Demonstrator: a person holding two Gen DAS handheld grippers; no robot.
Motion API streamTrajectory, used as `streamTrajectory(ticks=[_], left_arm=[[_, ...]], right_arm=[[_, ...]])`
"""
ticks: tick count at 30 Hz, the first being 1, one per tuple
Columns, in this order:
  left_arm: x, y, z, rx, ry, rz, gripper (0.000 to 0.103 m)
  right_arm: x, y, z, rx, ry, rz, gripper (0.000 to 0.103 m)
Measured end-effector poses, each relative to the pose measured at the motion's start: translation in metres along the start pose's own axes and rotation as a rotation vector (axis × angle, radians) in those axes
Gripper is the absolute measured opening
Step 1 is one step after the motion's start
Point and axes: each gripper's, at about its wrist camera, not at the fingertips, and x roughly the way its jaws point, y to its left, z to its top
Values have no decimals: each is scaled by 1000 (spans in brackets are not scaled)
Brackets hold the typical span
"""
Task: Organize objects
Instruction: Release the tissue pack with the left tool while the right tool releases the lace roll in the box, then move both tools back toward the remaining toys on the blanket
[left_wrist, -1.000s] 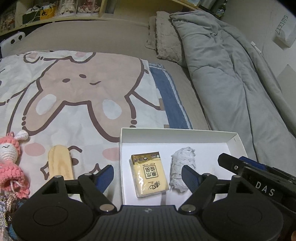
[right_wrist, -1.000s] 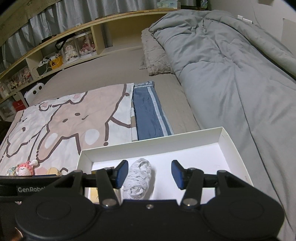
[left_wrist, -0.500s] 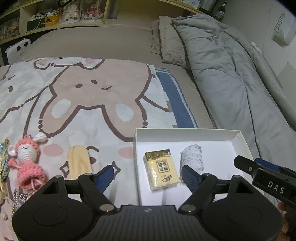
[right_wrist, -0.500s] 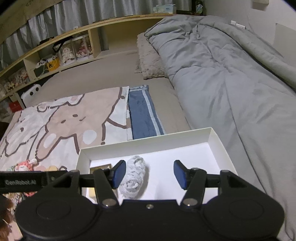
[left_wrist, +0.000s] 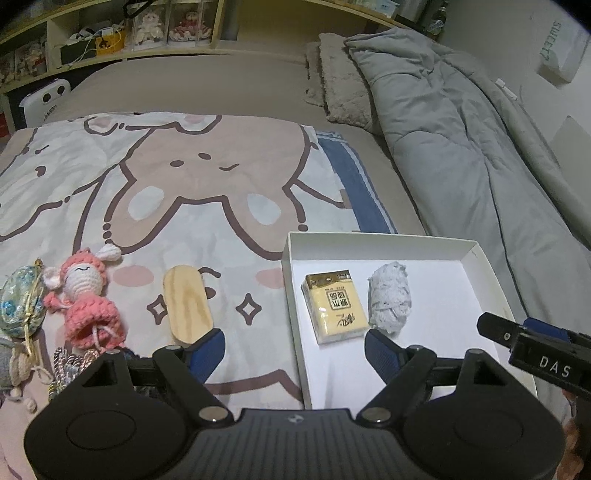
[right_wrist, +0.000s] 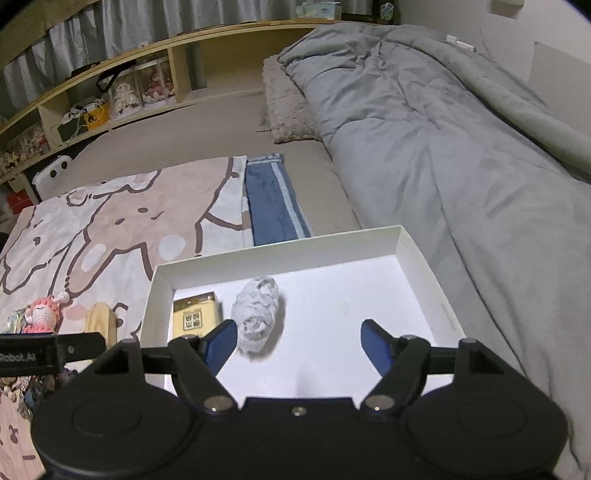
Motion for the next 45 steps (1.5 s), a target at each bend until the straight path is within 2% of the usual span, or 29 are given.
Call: streamTrajectory(ticks=[2,10,13,20,37,42,45], left_arm=[[-6,-1,-3,11,-7,0,92],[-27,5,-13,30,-61,34,101],[-31,13,-16,36,-64,57,102],[-43,48,-17,20,-79,141,102],[-88,146,-20,-44,-112,267,103],[-98,174,-21,-63,-129,325,103],[-100,192,-23,-94,-126,351,103]], right_arm=[[-6,-1,-2,12,-7,0,77],[-18,4,-16,-5,-9,-39,89],[-21,7,-17,-4,-16,-35,96],[-18,26,-18,-12,-19,-24,102],[-14,127,-16,-128,-46,188,103],[-10,149,-18,-117,-47,284,103],[-8,159,-21,-119,-56,314,103]])
